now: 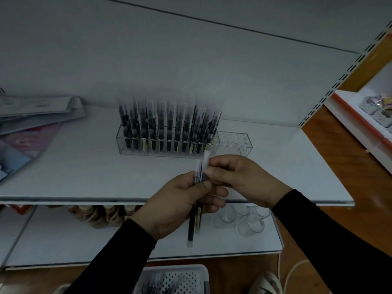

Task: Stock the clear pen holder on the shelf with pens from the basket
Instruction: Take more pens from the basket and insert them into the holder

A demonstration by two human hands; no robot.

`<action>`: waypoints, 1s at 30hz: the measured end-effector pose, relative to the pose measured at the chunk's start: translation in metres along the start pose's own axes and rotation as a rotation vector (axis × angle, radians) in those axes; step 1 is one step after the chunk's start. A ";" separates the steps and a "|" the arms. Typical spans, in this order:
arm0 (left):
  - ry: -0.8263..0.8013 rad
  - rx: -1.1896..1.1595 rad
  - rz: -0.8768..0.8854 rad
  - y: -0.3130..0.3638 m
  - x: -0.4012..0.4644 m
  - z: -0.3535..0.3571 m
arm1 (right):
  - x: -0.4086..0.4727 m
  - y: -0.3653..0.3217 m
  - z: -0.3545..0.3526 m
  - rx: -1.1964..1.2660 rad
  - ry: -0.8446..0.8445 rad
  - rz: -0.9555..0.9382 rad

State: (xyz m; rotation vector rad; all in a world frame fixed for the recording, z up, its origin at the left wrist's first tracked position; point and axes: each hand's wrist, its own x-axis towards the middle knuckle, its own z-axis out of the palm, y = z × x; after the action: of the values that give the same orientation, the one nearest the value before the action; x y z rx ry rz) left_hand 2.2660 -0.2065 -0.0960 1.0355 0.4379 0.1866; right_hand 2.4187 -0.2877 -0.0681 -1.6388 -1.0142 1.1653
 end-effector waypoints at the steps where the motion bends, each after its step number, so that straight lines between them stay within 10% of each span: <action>1: 0.013 0.001 -0.005 0.000 0.000 0.000 | 0.001 -0.001 0.000 -0.011 0.046 -0.006; 13: 0.431 -0.079 0.053 0.005 0.004 -0.009 | 0.021 -0.044 -0.052 -0.062 0.798 -0.329; 30: 0.388 -0.142 0.048 0.002 0.006 -0.010 | 0.045 -0.045 -0.041 -0.619 0.762 -0.304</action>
State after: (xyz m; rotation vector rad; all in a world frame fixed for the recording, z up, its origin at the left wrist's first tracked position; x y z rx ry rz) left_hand 2.2677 -0.1958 -0.1006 0.8702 0.7393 0.4598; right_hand 2.4624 -0.2395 -0.0293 -2.0545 -1.0925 -0.0390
